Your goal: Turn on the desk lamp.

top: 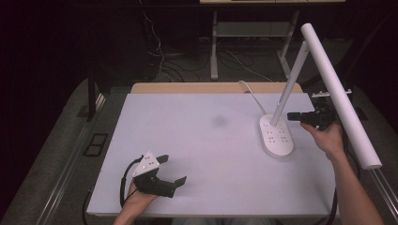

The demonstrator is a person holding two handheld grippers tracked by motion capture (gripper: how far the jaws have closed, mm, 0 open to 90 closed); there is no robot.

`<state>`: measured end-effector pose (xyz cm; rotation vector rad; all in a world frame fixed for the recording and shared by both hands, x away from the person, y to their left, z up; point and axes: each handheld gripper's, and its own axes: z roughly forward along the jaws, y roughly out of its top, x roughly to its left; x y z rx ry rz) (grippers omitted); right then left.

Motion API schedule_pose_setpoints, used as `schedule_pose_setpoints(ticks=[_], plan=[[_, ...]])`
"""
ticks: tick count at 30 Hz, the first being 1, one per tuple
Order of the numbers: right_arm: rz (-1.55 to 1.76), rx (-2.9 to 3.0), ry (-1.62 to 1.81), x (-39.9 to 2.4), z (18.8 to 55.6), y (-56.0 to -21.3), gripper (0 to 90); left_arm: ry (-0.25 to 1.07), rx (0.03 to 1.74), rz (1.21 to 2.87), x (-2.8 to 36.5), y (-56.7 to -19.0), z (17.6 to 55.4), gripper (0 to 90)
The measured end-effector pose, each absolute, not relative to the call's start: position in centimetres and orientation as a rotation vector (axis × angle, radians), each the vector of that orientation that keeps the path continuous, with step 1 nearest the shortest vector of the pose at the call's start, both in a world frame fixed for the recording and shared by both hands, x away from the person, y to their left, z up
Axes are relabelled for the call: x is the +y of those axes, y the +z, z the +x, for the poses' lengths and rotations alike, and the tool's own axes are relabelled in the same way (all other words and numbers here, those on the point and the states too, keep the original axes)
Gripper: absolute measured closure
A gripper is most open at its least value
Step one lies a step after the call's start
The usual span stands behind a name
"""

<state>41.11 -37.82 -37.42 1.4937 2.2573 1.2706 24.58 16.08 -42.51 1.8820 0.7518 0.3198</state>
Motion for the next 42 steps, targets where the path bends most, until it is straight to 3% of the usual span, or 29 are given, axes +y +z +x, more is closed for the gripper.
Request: schedule_pose_setpoints(ticks=[2,42], plan=[[1.505,2.249,1.271,-38.0,41.4,-37.6,89.1,0.319,0.752,1.88,16.0,-42.5,24.6,0.0],[1.631,2.312,1.268,-37.8,45.0,-42.6,89.1,0.325,0.765,1.88,16.1,-42.6,24.7,0.0]])
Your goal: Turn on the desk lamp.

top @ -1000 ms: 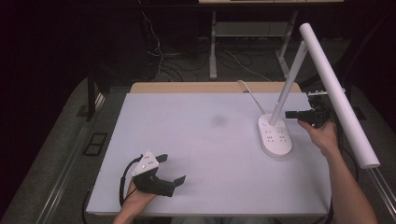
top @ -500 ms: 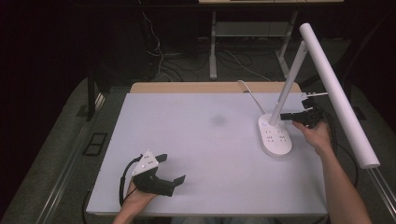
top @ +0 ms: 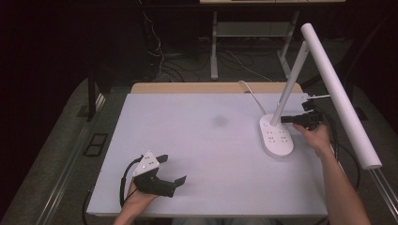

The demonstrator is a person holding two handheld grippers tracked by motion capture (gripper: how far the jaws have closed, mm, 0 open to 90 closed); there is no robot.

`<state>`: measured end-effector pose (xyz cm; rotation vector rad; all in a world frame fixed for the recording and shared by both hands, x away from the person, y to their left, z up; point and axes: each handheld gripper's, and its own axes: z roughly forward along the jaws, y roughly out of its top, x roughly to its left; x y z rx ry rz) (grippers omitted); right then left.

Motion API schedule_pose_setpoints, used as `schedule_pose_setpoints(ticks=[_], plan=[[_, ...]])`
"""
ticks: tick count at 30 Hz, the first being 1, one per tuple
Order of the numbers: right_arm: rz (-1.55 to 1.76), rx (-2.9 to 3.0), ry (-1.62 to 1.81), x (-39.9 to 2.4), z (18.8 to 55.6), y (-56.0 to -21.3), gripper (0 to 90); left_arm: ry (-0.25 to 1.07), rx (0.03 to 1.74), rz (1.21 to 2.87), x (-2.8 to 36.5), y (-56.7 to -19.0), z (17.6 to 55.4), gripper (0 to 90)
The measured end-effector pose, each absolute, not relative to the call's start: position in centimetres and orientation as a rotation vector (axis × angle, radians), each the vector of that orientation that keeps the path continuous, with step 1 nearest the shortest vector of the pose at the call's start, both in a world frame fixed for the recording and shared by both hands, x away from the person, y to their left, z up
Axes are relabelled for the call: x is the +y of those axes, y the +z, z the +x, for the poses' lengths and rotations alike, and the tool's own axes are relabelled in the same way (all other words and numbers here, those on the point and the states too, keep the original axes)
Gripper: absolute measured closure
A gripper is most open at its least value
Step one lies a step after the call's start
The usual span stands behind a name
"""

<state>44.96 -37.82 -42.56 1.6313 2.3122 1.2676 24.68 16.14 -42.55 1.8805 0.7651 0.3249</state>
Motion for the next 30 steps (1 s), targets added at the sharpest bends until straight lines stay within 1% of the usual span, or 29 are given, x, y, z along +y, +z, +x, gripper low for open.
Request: schedule_pose_setpoints(ticks=[6,12,19,30], plan=[[1.625,2.324,1.253,-37.2,45.1,-42.7,89.2,0.324,0.764,1.88,16.1,-42.5,24.6,0.0],[1.572,2.339,1.168,-36.5,44.9,-42.3,89.3,0.324,0.762,1.882,16.1,-42.5,24.6,0.0],[1.641,2.289,1.22,-36.8,44.8,-42.8,89.6,0.322,0.758,1.88,16.1,-42.5,24.5,0.0],[1.649,2.223,1.277,-37.0,44.2,-43.2,89.4,0.324,0.756,1.875,16.3,-42.4,24.5,0.0]])
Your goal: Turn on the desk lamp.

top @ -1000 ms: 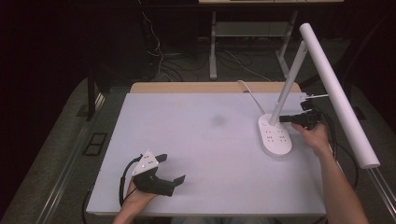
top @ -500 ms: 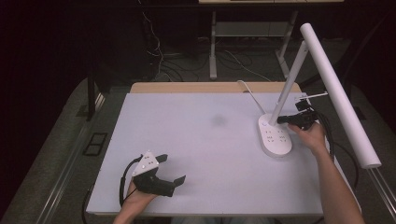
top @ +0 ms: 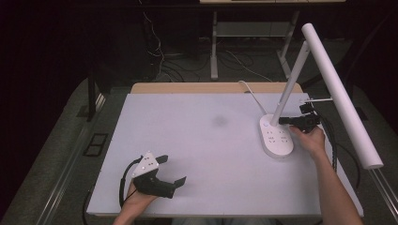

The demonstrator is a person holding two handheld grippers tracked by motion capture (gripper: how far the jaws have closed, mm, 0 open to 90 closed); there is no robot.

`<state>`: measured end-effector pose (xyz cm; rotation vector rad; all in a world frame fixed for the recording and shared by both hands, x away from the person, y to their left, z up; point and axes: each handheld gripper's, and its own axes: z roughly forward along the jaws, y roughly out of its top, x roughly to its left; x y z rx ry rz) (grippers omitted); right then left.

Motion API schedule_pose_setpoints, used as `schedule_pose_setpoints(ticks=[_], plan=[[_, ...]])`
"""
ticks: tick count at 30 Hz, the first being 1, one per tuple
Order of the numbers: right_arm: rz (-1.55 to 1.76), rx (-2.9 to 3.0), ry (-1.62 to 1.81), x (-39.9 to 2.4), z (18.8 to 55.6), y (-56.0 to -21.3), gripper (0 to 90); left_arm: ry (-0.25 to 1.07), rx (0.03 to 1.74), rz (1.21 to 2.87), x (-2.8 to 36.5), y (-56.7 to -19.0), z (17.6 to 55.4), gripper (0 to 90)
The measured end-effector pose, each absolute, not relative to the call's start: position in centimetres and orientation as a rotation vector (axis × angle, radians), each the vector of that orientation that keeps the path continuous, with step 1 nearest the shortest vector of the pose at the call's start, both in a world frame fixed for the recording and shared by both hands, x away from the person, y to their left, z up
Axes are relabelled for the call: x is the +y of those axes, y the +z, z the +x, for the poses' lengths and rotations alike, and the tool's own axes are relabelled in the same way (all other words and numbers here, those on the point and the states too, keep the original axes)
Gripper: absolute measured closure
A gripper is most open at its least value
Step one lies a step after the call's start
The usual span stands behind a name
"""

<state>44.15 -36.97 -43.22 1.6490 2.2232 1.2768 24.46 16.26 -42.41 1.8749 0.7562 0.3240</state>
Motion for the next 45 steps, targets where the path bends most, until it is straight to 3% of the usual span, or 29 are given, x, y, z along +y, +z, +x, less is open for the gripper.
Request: schedule_pose_setpoints(ticks=[20,43,44,45], plan=[[1.621,2.224,1.213,-37.4,42.7,-40.6,89.5,0.316,0.754,1.87,16.1,-42.4,24.5,0.0],[1.596,2.165,1.22,-37.1,37.8,-37.9,89.3,0.296,0.74,1.847,16.2,-42.2,24.2,0.0],[1.599,2.152,1.232,-37.1,37.5,-37.8,89.1,0.296,0.74,1.847,16.2,-42.2,24.2,0.0],[1.601,2.142,1.239,-37.1,37.2,-37.7,81.9,0.298,0.741,1.844,16.2,-42.2,24.2,0.0]])
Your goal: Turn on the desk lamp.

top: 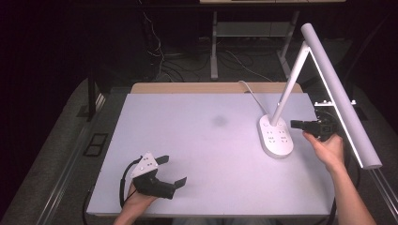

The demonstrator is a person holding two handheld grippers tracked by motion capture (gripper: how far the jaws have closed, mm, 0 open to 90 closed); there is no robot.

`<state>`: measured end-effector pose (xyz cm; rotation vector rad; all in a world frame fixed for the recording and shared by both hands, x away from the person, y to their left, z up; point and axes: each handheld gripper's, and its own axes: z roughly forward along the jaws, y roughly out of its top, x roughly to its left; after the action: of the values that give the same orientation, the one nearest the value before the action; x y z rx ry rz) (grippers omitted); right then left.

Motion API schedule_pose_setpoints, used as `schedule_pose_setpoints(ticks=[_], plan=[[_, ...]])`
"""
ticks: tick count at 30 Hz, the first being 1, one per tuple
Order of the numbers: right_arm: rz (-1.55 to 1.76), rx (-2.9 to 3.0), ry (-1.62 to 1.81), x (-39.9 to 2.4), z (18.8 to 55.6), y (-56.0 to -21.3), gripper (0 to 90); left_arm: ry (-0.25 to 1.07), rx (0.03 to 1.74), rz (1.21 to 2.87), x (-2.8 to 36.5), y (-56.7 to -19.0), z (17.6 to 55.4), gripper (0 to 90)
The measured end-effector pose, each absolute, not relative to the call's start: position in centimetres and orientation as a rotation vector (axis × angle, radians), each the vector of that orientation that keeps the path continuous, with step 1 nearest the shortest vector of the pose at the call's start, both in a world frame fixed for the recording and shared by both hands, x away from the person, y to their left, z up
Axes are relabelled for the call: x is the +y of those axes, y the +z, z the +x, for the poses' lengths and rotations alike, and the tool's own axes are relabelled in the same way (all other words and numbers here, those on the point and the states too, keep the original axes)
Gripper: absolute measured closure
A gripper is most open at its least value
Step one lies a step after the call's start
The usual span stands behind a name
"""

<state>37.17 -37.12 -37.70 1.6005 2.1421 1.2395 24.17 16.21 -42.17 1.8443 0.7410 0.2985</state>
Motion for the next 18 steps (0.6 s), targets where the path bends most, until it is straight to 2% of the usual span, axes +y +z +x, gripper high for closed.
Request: schedule_pose_setpoints(ticks=[5,6,7,11,15,17,18], plan=[[1.604,2.086,1.275,-37.2,35.5,-37.1,57.5,0.302,0.746,1.839,16.4,-42.1,24.2,0.0],[1.604,2.086,1.275,-37.2,35.5,-37.1,57.5,0.302,0.746,1.839,16.4,-42.1,24.2,0.0],[1.607,2.088,1.276,-37.2,35.0,-37.0,48.5,0.303,0.748,1.837,16.4,-42.1,24.2,0.0],[1.635,2.068,1.284,-37.0,33.9,-37.0,33.9,0.307,0.751,1.833,16.4,-42.1,24.2,0.0],[1.605,2.097,1.283,-36.3,32.8,-37.4,11.1,0.308,0.752,1.833,16.4,-42.1,24.1,0.0],[1.611,2.116,1.297,-35.9,32.3,-37.5,8.6,0.31,0.751,1.833,16.4,-42.1,24.1,0.0],[1.597,2.125,1.306,-35.6,32.0,-37.6,1.5,0.31,0.75,1.833,16.4,-42.1,24.2,0.0]])
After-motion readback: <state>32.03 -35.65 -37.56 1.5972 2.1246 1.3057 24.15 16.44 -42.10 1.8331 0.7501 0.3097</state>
